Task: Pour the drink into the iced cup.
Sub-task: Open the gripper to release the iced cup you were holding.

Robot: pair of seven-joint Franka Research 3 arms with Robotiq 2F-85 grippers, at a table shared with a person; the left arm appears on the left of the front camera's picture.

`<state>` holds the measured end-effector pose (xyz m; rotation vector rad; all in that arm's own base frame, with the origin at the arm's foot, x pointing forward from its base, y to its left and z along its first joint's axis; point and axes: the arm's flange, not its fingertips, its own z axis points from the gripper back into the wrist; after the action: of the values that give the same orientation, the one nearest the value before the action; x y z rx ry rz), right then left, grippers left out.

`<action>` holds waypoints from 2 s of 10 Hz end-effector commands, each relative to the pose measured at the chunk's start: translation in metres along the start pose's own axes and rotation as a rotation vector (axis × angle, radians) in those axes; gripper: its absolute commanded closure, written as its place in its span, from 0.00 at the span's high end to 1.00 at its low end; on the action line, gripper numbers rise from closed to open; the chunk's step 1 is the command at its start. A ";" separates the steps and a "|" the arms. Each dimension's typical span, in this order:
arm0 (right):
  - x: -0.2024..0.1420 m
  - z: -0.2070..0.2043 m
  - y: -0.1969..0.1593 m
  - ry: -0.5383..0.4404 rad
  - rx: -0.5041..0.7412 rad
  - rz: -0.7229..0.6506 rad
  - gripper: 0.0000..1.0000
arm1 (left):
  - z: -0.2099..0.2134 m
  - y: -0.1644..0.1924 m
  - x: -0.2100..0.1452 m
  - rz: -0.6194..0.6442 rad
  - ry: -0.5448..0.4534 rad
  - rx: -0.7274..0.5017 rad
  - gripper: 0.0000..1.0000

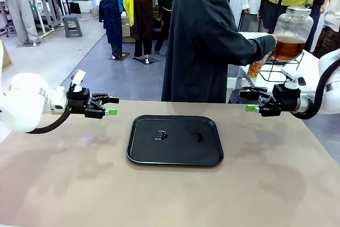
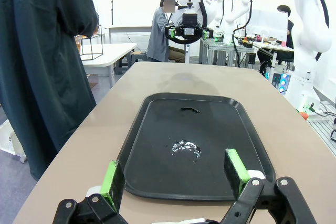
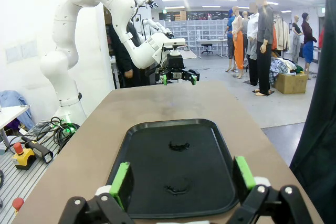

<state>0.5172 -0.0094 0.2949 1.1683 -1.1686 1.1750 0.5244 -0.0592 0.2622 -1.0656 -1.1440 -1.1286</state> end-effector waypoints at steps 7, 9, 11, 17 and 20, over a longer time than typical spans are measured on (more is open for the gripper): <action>0.003 -0.002 -0.002 -0.006 -0.001 0.003 1.00 | 0.001 0.000 0.001 0.000 -0.006 0.003 1.00; 0.003 -0.002 -0.002 -0.006 -0.001 0.003 1.00 | 0.001 0.000 0.001 0.000 -0.006 0.003 1.00; 0.003 -0.002 -0.002 -0.006 -0.001 0.003 1.00 | 0.001 0.000 0.001 0.000 -0.006 0.003 1.00; 0.003 -0.002 -0.002 -0.006 -0.001 0.003 1.00 | 0.001 0.000 0.001 0.000 -0.006 0.003 1.00; 0.003 -0.002 -0.002 -0.006 -0.001 0.003 1.00 | 0.001 0.000 0.001 0.000 -0.006 0.003 1.00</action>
<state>0.5172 -0.0094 0.2949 1.1683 -1.1686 1.1750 0.5244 -0.0592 0.2622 -1.0656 -1.1440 -1.1286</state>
